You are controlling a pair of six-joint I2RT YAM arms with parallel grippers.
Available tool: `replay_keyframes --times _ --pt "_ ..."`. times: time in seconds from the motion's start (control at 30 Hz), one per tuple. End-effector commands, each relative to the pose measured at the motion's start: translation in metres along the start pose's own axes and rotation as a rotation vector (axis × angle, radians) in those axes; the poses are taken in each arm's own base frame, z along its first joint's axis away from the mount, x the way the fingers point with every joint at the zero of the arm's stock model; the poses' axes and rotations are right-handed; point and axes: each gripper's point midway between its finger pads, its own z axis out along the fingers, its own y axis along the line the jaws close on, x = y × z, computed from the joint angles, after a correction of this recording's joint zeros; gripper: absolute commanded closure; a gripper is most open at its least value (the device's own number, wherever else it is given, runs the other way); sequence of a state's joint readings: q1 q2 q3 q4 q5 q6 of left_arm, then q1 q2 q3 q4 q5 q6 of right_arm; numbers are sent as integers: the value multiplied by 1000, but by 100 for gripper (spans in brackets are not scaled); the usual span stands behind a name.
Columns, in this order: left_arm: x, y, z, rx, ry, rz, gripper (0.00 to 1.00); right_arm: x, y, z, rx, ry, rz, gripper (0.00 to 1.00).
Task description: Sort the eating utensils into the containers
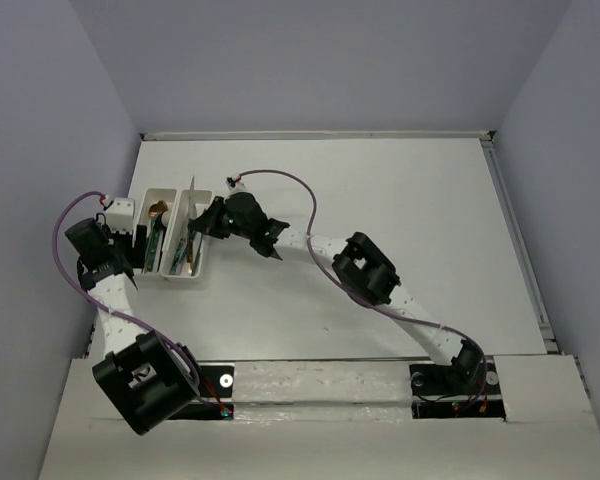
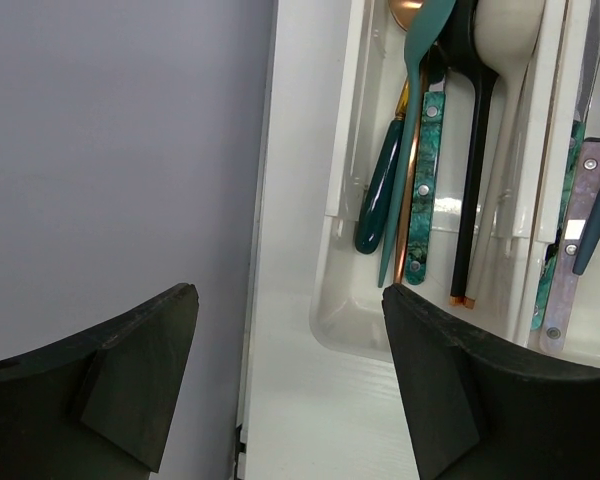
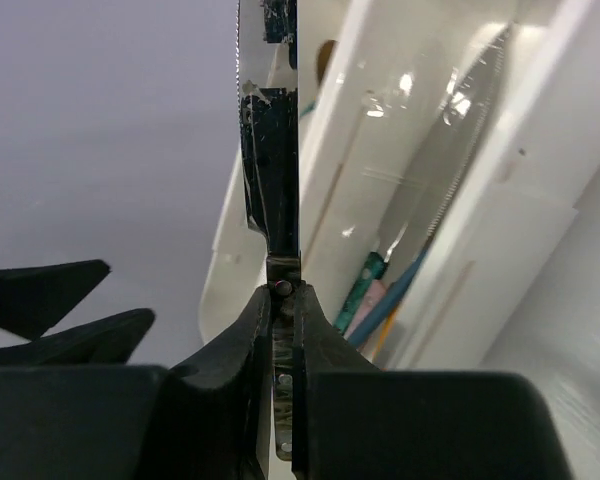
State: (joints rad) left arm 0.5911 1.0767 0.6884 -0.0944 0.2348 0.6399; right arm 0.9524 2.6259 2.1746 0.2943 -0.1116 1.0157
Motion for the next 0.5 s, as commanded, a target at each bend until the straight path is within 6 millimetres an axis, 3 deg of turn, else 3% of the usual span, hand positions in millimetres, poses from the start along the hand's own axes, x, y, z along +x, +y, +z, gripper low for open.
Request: replay_keyframes --times 0.0,0.07,0.13,0.17,0.27,0.3,0.37,0.4,0.47 --pt "-12 7 -2 -18 -41 9 12 -12 37 7 -82 -55 63 100" --pt "-11 6 -2 -15 -40 10 12 -9 28 9 -63 -54 68 97" --pt "-9 5 -2 -14 -38 12 12 1 29 10 -65 -38 58 83" --pt "-9 6 -2 -15 -37 12 12 0 31 9 -71 -36 50 70" --pt "-10 6 -3 -14 -36 10 12 0 34 5 -71 -29 27 59" --pt "-11 7 -4 -18 -41 11 12 2 45 1 -82 -25 16 50" --pt "-12 5 -5 -12 -44 9 12 -4 53 -4 -92 -34 -25 44" --pt "-12 5 -6 -10 -44 7 12 -13 71 -10 -114 -48 -37 44" --pt "-13 4 -9 -9 -47 7 12 -17 76 -18 -111 -47 -79 43"
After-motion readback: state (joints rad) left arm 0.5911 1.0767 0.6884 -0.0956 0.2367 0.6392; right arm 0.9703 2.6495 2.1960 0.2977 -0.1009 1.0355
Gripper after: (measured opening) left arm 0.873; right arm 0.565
